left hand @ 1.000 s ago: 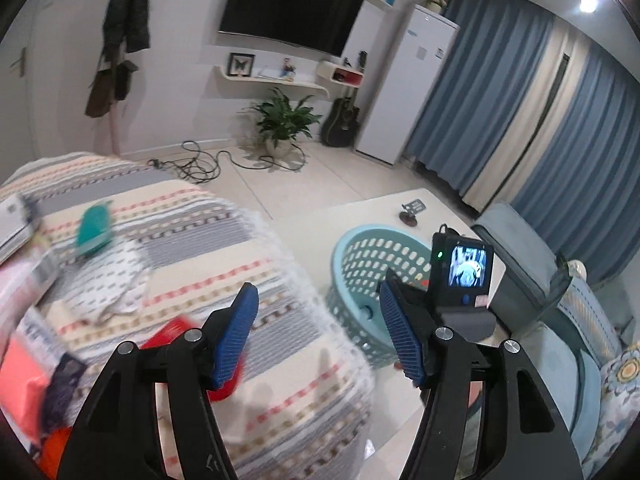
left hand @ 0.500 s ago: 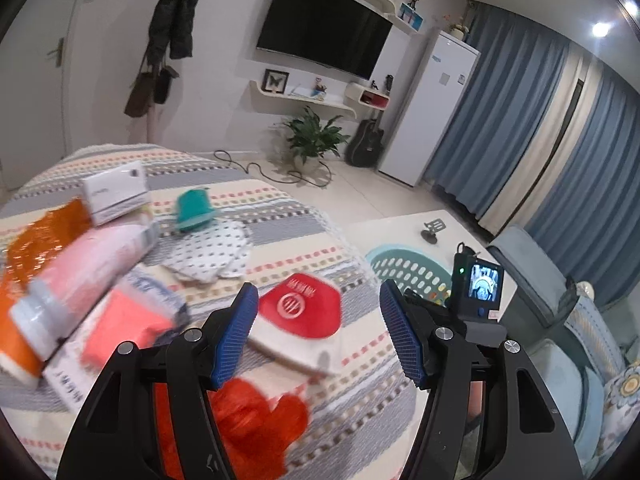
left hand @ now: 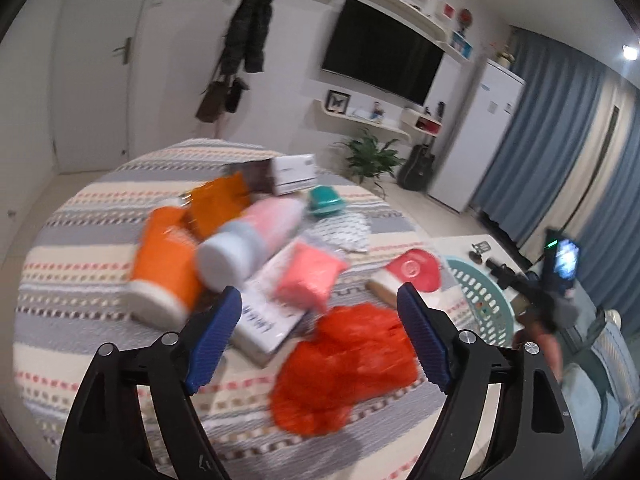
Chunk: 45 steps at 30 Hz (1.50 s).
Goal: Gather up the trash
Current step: 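Grasp the orange plastic bag with the left tool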
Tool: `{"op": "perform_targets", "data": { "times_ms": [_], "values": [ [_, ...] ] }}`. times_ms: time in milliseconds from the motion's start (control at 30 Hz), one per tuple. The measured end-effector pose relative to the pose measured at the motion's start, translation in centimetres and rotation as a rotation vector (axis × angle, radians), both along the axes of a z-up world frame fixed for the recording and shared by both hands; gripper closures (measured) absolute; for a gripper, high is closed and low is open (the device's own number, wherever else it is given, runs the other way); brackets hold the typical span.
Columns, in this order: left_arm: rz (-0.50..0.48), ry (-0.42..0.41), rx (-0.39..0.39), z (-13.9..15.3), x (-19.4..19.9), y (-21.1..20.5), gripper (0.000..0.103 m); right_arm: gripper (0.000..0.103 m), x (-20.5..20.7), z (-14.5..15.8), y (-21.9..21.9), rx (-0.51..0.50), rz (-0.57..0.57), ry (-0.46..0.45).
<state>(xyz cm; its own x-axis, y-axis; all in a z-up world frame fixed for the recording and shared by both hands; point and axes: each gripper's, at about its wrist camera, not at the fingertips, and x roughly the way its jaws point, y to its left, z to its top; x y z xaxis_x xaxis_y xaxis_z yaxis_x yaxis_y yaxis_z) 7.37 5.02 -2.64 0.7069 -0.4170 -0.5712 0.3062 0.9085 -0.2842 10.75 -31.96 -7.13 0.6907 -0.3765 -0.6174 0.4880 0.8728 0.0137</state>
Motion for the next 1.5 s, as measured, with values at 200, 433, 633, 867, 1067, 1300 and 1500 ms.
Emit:
{"op": "perform_targets", "data": {
  "times_ms": [200,433,633,867,1067,1300,1500],
  "values": [
    [-0.016,0.038,-0.027,-1.8,-1.2,1.0,0.025,0.016,-1.2,2.9,8.2,-0.026,0.298,-0.022],
    [-0.040,0.114,0.063,-4.3,-1.4,-2.7,0.025,0.016,-0.6,1.6,11.9,0.018,0.424,0.033],
    [0.007,0.185,0.057,-6.3,-0.2,-4.0,0.023,0.012,0.2,0.6,12.6,0.015,0.500,0.080],
    [0.001,0.184,0.082,-6.7,0.0,-5.5,0.023,0.010,1.9,0.0,12.2,0.036,0.554,0.111],
    [0.018,0.196,0.102,-6.7,1.3,-7.1,0.026,0.010,3.8,-0.8,12.0,0.142,0.595,0.137],
    [0.018,0.187,0.131,-6.6,1.6,-8.1,0.059,0.010,3.2,-0.8,13.5,0.070,0.628,0.144],
    [0.012,0.155,0.089,-6.0,0.7,-7.2,0.073,0.010,2.9,-0.7,13.8,0.010,0.629,0.154]
  ]
}}
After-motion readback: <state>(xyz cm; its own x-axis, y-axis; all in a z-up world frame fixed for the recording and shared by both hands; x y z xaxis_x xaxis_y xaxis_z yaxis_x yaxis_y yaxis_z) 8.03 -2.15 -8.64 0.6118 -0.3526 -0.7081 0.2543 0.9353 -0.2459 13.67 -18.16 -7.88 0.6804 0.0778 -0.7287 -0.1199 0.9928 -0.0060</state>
